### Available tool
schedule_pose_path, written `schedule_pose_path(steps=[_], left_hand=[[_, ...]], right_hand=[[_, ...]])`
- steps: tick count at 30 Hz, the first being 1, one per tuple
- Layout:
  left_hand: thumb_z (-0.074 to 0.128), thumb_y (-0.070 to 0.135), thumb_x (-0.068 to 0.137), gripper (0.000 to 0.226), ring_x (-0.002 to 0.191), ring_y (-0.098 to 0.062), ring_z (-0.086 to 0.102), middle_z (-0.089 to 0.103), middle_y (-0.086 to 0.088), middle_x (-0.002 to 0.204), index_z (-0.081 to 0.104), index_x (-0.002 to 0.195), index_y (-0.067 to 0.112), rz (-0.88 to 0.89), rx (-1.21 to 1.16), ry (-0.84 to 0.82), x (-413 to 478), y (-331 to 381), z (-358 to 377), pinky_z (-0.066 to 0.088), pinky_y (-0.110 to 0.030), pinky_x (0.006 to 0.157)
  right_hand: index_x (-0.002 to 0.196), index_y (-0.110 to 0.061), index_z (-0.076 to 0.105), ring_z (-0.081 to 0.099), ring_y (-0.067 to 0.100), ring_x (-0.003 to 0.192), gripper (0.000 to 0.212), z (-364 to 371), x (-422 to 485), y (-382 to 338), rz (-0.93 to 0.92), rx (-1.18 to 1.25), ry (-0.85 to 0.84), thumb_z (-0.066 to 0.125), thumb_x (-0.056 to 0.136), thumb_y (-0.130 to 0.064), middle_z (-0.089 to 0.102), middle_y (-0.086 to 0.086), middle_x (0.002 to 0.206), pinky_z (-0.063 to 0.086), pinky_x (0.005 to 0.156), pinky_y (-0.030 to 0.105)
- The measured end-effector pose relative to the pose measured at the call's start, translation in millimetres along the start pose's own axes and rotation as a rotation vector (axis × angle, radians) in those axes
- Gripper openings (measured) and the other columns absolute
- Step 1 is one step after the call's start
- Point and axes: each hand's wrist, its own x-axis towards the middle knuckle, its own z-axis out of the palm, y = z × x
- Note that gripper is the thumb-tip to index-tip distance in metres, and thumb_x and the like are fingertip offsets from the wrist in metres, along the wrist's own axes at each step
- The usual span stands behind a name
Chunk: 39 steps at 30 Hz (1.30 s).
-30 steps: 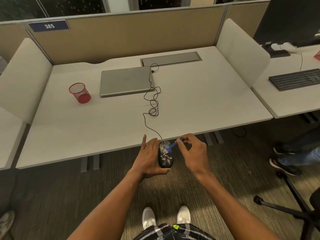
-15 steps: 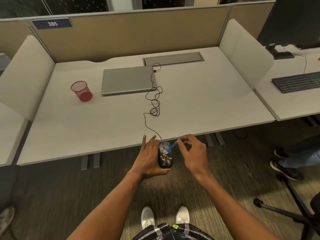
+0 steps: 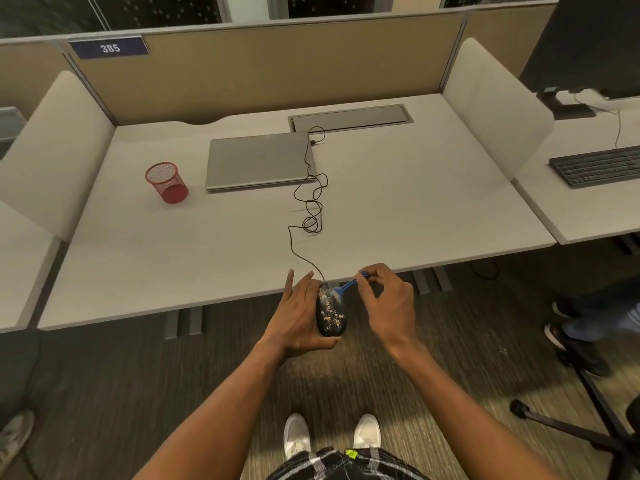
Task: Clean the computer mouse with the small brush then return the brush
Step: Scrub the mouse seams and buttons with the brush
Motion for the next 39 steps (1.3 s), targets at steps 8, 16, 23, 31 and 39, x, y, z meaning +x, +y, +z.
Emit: schedule_pose_path(steps=[8,16,23,31,39], left_hand=[[0.053,0.097,0.069,0.127,0.157,-0.027,0.023,0.043,-0.015,0.157,0.03,0.155,0.007,-0.007,-0.004,0.01,-1,-3,2,-0.004,-0.056,0.129],[0.057,0.095,0.069,0.125,0.156,-0.026,0.028,0.047,-0.012,0.154,0.03,0.155,0.009,-0.006,-0.045,0.026,-8,-7,4,-0.002,-0.056,0.129],[0.056,0.096,0.069,0.125,0.155,-0.026,0.028,0.047,-0.012,0.154,0.029,0.155,0.009,-0.01,-0.063,0.022,-12,-12,3,-0.002,-0.056,0.129],[0.058,0.095,0.069,0.125,0.155,-0.026,0.029,0.047,-0.013,0.154,0.029,0.156,0.009,-0.007,-0.072,0.02,-12,-13,6,-0.002,-0.054,0.129],[0.058,0.095,0.069,0.126,0.154,-0.026,0.031,0.045,-0.014,0.155,0.029,0.156,0.008,-0.016,-0.085,-0.003,-11,-14,4,-0.002,-0.053,0.13]], right_hand=[[0.108,-0.016,0.069,0.07,0.009,0.09,0.012,5,0,4,0.002,-0.028,-0.017,0.068,0.098,-0.023,0.075,-0.002,0.097,0.053,0.07,0.011],[0.107,-0.02,0.068,0.066,0.01,0.086,0.007,3,4,15,-0.218,-0.055,-0.101,0.065,0.101,-0.022,0.071,-0.007,0.093,0.057,0.074,0.033],[0.11,-0.022,0.071,0.061,0.007,0.088,0.012,-4,-5,25,-0.275,-0.125,-0.162,0.066,0.098,-0.019,0.071,-0.008,0.097,0.048,0.075,0.023],[0.109,-0.021,0.07,0.064,0.01,0.09,0.011,-1,-3,24,-0.285,-0.087,-0.187,0.065,0.099,-0.019,0.072,-0.008,0.098,0.055,0.077,0.037],[0.105,-0.018,0.069,0.067,-0.001,0.093,0.008,-11,-10,17,-0.19,0.003,-0.119,0.069,0.097,-0.019,0.072,-0.007,0.094,0.05,0.074,0.011]])
